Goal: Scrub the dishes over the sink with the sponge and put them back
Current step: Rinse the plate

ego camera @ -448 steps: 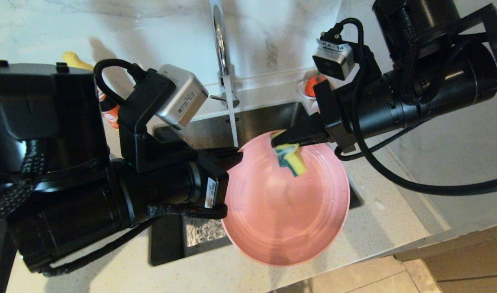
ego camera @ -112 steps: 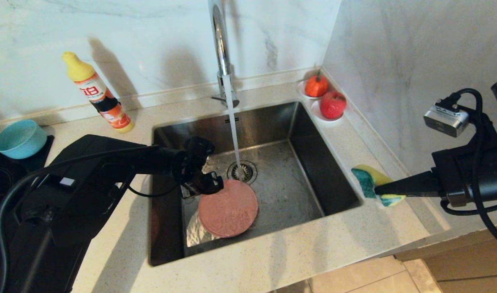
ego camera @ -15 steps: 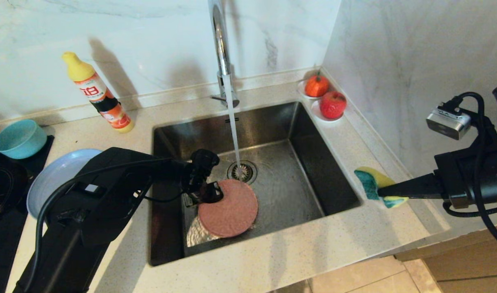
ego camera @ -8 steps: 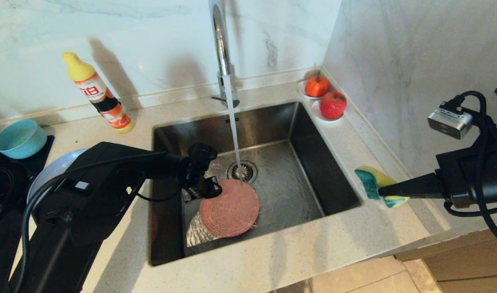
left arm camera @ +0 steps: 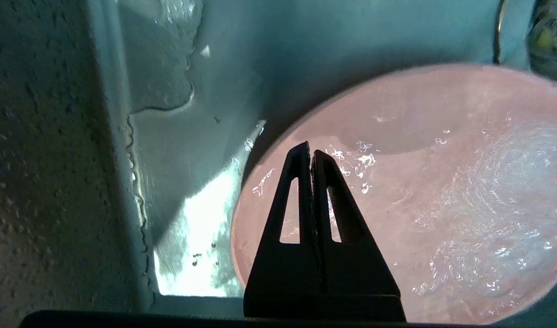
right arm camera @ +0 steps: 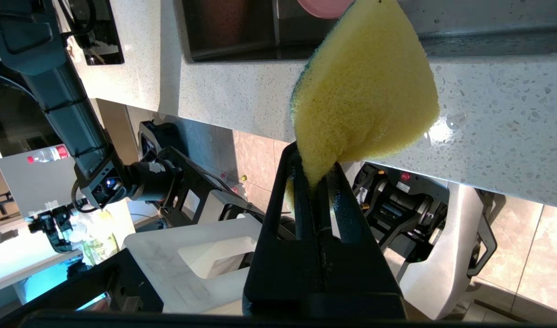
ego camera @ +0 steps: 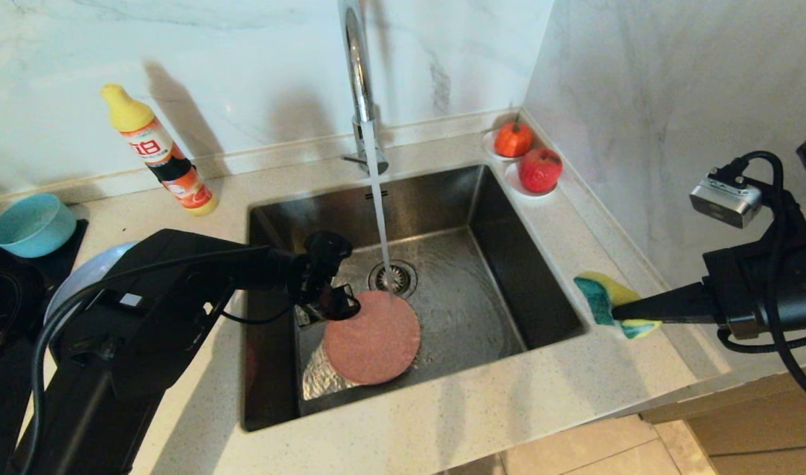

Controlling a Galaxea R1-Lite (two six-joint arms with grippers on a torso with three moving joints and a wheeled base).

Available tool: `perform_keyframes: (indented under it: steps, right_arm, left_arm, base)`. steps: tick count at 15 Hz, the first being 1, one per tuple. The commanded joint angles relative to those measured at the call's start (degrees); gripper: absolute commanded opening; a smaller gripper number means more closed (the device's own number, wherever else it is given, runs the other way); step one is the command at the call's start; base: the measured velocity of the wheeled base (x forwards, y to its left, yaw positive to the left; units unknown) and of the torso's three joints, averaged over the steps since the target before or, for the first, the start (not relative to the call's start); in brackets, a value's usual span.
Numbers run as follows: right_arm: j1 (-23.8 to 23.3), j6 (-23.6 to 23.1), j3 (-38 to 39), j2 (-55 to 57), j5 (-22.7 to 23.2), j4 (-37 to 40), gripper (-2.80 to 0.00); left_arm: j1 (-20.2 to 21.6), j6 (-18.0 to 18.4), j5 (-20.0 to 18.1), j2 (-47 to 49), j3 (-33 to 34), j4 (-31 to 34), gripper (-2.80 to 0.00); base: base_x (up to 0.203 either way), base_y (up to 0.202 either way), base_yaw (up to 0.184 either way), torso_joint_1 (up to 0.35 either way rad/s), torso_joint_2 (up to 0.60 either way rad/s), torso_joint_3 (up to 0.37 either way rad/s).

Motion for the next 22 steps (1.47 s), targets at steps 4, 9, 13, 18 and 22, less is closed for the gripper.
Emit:
perform_keyframes:
  steps: [4, 9, 13, 18, 22]
  right_arm:
    - [0.0, 0.1, 0.0, 0.1, 0.3, 0.2, -2.8]
    - [0.0, 0.1, 0.1, 0.0, 0.2, 0.2, -2.8]
    - [0.0, 0.0, 0.0, -0.1, 0.2, 0.2, -2.8]
    - [0.0, 0.0, 0.0, 0.0, 0.2, 0.2, -2.8]
    - [0.0, 0.0, -0.1, -0.4, 0.2, 0.2, -2.8]
  left_arm:
    - [0.0, -0.7, 0.0, 0.0, 0.2, 0.4, -2.8]
    - [0.0, -0.8, -0.1, -0.1, 0.4, 0.6, -2.8]
    - [0.1, -1.0, 0.0, -0.2, 0.0, 0.7, -2.8]
    - [0.1, -1.0, 0.0, -1.2, 0.3, 0.7, 0.0]
    - [0.1, -0.9, 0.2, -1.9, 1.1, 0.7, 0.0]
  base:
    - [0.0, 0.0, 0.0, 0.0, 0.0, 0.0]
    - [0.0, 0.0, 0.0, 0.0, 0.0, 0.0]
    - [0.0, 0.0, 0.0, 0.0, 0.0, 0.0]
    - [0.0, 0.0, 0.0, 0.0, 0.0, 0.0]
    - [0.0, 0.0, 0.0, 0.0, 0.0, 0.0]
